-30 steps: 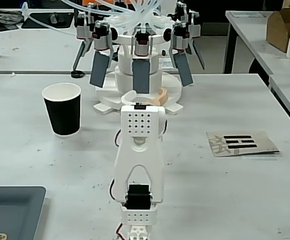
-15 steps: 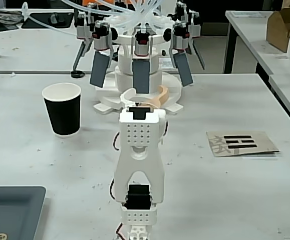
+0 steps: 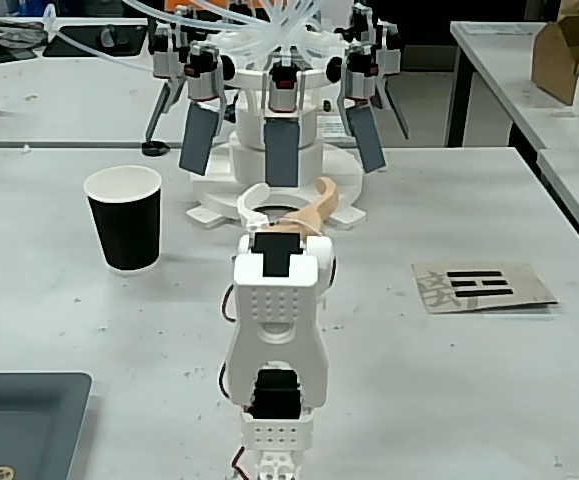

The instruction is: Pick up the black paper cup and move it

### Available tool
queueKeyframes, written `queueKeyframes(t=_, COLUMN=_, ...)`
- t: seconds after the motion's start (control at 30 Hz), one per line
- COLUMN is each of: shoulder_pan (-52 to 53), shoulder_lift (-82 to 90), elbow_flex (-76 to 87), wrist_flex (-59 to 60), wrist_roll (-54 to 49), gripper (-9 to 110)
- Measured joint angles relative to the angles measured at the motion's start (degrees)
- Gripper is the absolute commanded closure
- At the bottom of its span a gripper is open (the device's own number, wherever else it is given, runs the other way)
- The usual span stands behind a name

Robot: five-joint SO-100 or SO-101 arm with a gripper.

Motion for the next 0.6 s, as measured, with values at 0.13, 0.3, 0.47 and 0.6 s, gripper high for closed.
queueKeyframes(t=0.13, shoulder_pan=0.0, shoulder_lift=4.1, elbow_flex=4.8, wrist_flex=-0.3, wrist_roll=-0.4, gripper=84)
queueKeyframes(t=0.3, shoulder_pan=0.0, shoulder_lift=8.6, elbow_flex=10.2, wrist_flex=-1.8, wrist_roll=-0.9, gripper=84)
queueKeyframes(t=0.47, shoulder_pan=0.0, shoulder_lift=12.0, elbow_flex=14.4, wrist_flex=-3.2, wrist_roll=-1.0, gripper=83)
queueKeyframes(t=0.6, shoulder_pan=-0.1, shoulder_lift=13.9, elbow_flex=16.6, wrist_flex=-4.0, wrist_roll=-1.0, gripper=82)
